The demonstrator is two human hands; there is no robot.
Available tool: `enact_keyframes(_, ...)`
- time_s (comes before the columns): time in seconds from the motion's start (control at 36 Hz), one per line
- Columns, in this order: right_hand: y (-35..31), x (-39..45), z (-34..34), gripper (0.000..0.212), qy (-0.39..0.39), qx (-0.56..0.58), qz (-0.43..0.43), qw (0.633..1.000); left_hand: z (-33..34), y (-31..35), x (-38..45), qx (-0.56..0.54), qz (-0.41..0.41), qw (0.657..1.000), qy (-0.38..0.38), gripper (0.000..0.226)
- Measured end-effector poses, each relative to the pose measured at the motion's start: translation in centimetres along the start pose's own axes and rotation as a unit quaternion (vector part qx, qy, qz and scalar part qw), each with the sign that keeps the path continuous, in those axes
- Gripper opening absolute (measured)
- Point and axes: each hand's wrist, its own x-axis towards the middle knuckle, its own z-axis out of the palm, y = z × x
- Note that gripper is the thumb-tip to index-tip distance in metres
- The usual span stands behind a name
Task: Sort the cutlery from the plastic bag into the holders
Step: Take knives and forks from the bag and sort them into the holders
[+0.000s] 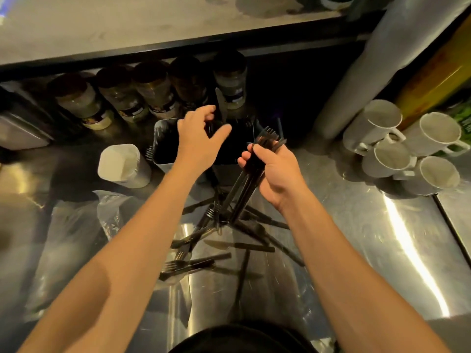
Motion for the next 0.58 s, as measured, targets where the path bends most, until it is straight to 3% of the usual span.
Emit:
enact_keyframes(0.06, 0.3, 0.0, 0.2, 0.010, -0.019, -0.023, -0.007, 1.000, -0.7, 1.1, -1.7, -0.099, -0.015, 0.994, 0.036, 0.022)
enact_keyframes(0.14, 0.8, -0.1, 1.0, 0.019, -0.044, -0.058, -0.022, 0.997, -1.3, 2.6, -4.3, -0.220, -0.081, 0.965, -0.119, 0.021)
enact_keyframes(0.19, 1.2, -0.3, 1.8, 0.021, -0.045, -0.100, -0.024, 0.994, -1.6, 2.5, -5.6, -0.205, -0.077, 0.961, -0.171, 0.025)
enact_keyframes(0.42, 2.3, -1.6, 4.3, 0.023, -0.100, -0.165, -0.009, 0.981, -4.8, 0.9, -6.7, -0.276, -0.065, 0.953, -0.104, 0.028)
enact_keyframes(0.58, 3.7, -2.3, 5.7, 0.021, -0.131, -0.222, -0.006, 0.966, -7.7, -0.4, -6.7, -0.189, -0.045, 0.978, -0.081, 0.020)
